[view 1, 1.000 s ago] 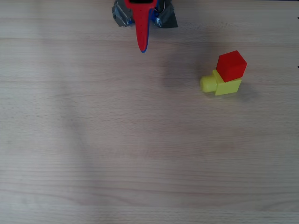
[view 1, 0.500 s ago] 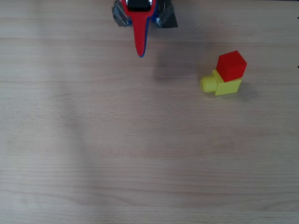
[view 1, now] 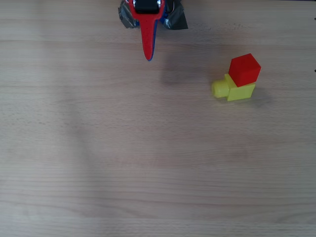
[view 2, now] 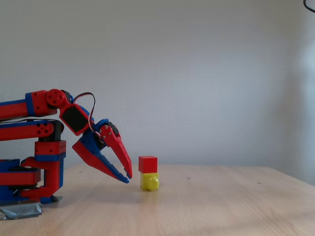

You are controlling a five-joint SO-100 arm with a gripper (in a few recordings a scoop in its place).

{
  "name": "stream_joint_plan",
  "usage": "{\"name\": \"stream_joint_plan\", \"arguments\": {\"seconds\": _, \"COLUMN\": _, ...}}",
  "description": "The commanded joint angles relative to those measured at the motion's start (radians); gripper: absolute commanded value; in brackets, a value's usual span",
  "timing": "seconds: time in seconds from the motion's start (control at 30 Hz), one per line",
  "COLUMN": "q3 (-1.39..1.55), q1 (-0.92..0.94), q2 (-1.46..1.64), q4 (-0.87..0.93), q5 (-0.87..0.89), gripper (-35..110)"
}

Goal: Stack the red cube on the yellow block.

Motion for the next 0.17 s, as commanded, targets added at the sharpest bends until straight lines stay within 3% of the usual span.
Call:
{"name": "stream_joint_plan", "arguments": {"seconds": 0.0, "q3": -0.025, "q1": -0.005, "q2": 0.018, "q4": 0.017, "q5": -0.009, "gripper": 0}}
{"name": "stream_joint_plan", "arguments": {"seconds": 0.13, "q3": -0.025, "q1": -0.005, "q2": 0.018, "q4": 0.017, "q5": -0.009, "gripper": 0}}
